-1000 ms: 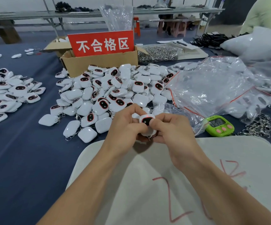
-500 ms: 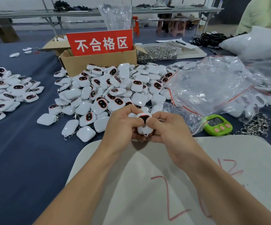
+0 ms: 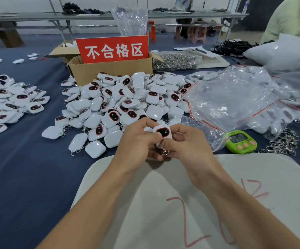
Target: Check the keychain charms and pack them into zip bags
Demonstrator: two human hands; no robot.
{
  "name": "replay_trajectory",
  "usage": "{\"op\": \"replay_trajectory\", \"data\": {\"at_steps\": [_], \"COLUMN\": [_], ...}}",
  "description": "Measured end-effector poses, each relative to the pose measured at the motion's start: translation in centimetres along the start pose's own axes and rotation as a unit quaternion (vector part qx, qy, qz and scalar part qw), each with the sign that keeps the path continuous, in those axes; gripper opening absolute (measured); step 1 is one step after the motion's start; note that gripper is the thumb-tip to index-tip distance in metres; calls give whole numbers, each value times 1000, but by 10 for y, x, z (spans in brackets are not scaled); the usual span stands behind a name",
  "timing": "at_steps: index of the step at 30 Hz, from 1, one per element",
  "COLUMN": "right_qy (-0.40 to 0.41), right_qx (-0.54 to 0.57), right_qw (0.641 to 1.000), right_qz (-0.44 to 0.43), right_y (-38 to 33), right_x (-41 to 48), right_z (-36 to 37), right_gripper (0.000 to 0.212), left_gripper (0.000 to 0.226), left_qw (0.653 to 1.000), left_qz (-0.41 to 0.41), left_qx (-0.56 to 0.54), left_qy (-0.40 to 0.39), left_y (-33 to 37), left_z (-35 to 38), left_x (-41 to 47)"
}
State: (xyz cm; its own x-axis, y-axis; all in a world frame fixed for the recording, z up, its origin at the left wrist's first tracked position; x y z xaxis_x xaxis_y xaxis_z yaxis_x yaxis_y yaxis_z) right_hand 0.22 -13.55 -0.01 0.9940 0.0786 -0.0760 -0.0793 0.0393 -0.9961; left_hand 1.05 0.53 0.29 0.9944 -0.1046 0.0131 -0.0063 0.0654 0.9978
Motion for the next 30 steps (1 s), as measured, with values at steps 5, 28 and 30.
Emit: {"op": "replay_trajectory", "data": {"at_steps": [5,28,30], "right_qy": [-10,177,179], "right_qx": [-3,-182,-175], "right_qw": [1000,955,956], "right_qz": [-7,-152,-153], "right_y": [-1,-14,-14], "right_x": [0,-5,-6], "right_z": [-2,-10,-10], "right_gripper": [31,44,43], "left_gripper": [14,49,47], "left_qw": [1000,939,940], "left_qz": [5,170,165], "left_qx": [-3,259,253], "left_qy": [13,150,157], "left_y": [2,3,3], "left_z": [1,2,1], "left_x": [-1,-10,-10]}}
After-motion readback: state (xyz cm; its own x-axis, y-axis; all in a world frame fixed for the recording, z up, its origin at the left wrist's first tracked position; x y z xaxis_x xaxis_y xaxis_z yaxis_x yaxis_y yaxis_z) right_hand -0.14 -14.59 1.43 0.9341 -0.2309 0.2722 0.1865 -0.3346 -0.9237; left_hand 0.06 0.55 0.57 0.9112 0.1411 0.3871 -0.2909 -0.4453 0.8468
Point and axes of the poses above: each hand's wrist, its own x-axis towards the middle knuckle, its own z-axis out of the palm, y = z × x, the point moved 1 cm from there along x, towards the middle knuckle, and after that the axes turned 2 degrees about z, right-handed, at the moved point
